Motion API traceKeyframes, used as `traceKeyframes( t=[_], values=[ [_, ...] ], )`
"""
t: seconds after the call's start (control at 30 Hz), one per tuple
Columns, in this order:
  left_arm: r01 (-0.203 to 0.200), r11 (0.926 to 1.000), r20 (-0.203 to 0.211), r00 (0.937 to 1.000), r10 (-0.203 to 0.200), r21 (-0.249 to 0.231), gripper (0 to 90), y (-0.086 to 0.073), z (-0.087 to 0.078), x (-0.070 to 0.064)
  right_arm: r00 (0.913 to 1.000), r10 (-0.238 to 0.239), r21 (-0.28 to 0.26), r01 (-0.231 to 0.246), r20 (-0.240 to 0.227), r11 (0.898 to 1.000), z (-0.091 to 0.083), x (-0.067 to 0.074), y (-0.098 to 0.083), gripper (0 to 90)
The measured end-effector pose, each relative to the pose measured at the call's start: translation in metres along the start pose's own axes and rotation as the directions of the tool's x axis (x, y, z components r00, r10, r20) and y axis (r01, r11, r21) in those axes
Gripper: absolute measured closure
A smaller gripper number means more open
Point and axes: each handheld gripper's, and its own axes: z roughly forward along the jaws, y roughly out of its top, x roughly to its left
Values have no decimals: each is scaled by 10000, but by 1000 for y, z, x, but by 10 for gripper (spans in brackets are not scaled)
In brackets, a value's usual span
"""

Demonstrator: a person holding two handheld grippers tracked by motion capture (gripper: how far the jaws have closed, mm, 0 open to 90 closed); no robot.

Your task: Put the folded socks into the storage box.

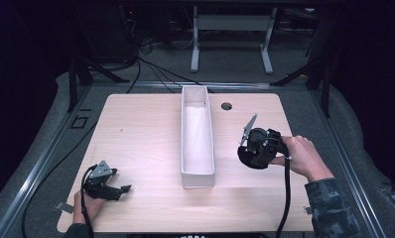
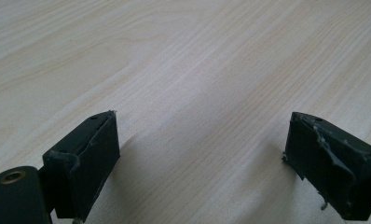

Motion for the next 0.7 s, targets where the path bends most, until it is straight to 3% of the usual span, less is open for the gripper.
traceKeyframes(
  t=[0.7],
  values=[
    [3,10000,0,10000,-3,-1,99,0,0,0,9985,-519,-19,520,183,9986,-15,1,31,643]
  ],
)
